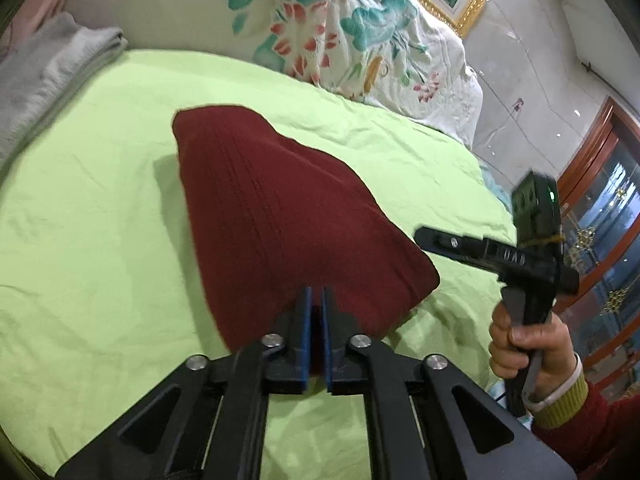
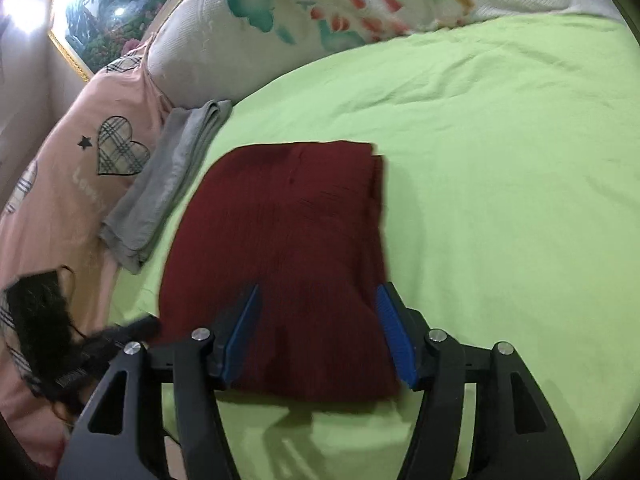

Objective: Fold large clothes

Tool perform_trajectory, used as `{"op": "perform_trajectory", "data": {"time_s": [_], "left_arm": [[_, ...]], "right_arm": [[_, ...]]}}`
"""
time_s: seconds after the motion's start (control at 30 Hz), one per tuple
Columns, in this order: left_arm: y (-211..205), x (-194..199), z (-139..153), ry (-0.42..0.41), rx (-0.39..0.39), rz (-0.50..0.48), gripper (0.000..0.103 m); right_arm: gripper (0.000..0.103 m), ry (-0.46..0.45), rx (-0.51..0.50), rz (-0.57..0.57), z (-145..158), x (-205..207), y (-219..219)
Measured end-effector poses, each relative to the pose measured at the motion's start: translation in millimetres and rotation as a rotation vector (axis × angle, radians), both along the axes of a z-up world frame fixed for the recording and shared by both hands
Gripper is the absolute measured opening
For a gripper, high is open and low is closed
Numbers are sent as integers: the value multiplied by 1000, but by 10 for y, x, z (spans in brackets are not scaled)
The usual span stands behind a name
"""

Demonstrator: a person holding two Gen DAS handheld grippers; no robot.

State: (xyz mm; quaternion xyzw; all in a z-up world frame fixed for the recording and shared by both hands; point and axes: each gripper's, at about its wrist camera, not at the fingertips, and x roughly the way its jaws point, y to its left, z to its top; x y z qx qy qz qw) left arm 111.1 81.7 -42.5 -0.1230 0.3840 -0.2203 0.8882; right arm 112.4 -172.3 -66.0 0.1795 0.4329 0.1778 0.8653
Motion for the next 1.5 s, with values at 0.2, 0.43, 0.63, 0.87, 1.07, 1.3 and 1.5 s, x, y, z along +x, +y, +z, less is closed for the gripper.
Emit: {"op": "perform_trajectory", "data": {"time_s": [0.2, 0.43, 0.63, 0.87, 1.07, 1.3, 1.5], "left_arm": [[-21, 28, -141, 24, -20, -32, 7], [9, 33, -106, 21, 14, -43, 8], [-35, 127, -233, 50, 23, -60, 10], [-62, 146, -223, 53, 43, -59, 10], [-104, 147, -206, 52, 76, -32, 10], [-269, 165, -224, 42, 156, 8, 10], [-226, 121, -163, 54, 156, 21, 10]], "right_arm": [[42, 72, -2, 10, -210, 17, 35], [10, -15, 12, 21, 80, -67, -30], [17, 127, -63, 30, -288, 18, 45], [23, -56, -36, -16, 267, 150, 34], [23, 52, -61, 81, -18, 764, 459], [21, 58, -97, 44, -247, 732, 412], [24, 65, -34, 6, -148, 657, 259]]}}
